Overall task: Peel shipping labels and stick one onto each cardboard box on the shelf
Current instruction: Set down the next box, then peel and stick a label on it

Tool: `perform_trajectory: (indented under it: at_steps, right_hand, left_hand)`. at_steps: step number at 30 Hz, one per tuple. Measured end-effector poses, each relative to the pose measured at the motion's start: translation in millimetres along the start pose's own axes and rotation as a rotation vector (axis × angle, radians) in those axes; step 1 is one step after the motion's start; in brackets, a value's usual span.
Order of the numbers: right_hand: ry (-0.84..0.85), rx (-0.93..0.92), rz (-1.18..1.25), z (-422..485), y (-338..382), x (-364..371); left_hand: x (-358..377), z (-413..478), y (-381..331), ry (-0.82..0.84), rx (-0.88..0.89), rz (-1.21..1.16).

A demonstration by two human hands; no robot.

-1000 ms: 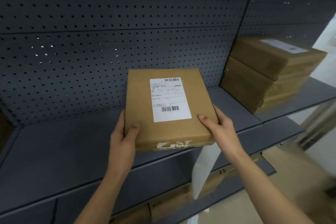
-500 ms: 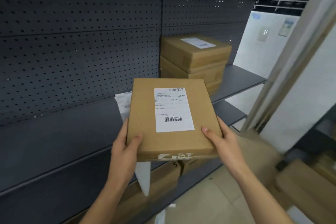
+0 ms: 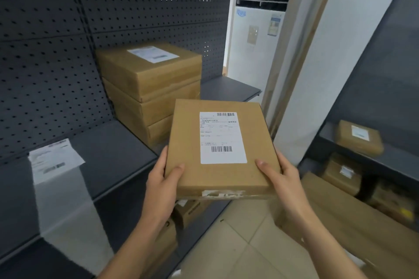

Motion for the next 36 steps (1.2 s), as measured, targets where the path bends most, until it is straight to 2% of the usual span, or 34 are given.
perform_trajectory:
  at_steps: [13, 20, 25, 36]
  right_hand:
    - [-0.167, 0.008, -0.085, 116.0, -1.4, -48.8]
    - [-0.173, 0.005, -0.089, 186.2, -6.6, -72.8]
    - [-0.089, -0.011, -0.09, 261.0, -11.4, -87.8]
    - [0.241, -0.046, -0.065, 430.1, 1.7, -106.0]
  left_hand:
    - [94.6, 139.8, 21.7, 0.184, 0.011, -0.021]
    - [140.2, 194.1, 34.4, 0.184, 0.006, -0.002]
    - [172.2, 232.0, 41.4, 0.096, 0.012, 0.018]
    - [240.2, 303.9, 45.9, -0.185, 0.046, 0.033]
Point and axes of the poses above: each hand's wrist, its own z-axis towards the middle knuckle, its own x-axis out of the palm, y = z × x, the point moved 3 cm from there along z, towards the middle knuckle, and after that the axes turned 4 degrees about x, right-handed, at the moved point
